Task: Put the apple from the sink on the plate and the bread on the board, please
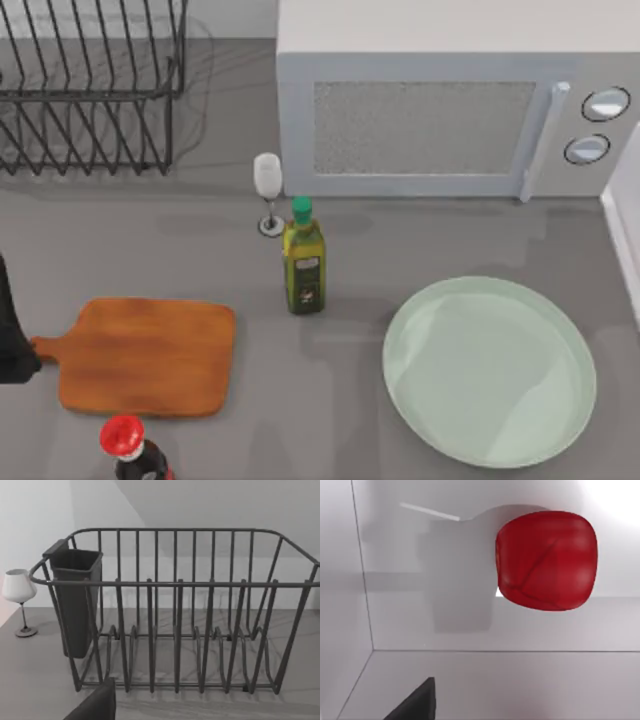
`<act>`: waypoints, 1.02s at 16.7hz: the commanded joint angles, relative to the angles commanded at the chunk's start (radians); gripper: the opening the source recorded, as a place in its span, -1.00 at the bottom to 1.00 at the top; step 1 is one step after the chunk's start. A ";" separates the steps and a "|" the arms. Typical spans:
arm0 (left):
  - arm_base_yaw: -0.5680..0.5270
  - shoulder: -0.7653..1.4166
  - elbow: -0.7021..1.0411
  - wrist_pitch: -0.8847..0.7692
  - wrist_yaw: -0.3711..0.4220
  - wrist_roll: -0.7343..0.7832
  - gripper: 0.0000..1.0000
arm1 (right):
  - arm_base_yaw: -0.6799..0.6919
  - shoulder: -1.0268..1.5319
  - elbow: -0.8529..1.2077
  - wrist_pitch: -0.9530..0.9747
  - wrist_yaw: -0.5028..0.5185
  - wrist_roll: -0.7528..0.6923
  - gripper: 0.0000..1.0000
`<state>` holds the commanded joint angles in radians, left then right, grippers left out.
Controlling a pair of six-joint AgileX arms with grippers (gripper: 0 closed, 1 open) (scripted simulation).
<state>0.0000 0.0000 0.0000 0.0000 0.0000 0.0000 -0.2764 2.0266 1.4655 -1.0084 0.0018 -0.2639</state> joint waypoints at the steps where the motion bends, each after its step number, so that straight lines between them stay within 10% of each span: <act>1: 0.000 0.000 0.000 0.000 0.000 0.000 1.00 | 0.000 0.009 -0.005 0.013 0.000 0.000 1.00; 17: 0.000 0.000 0.000 0.000 0.000 0.000 1.00 | -0.004 0.314 -0.182 0.495 0.003 0.005 1.00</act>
<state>0.0000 0.0000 0.0000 0.0000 0.0000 0.0000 -0.2804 2.3410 1.2832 -0.5130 0.0045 -0.2593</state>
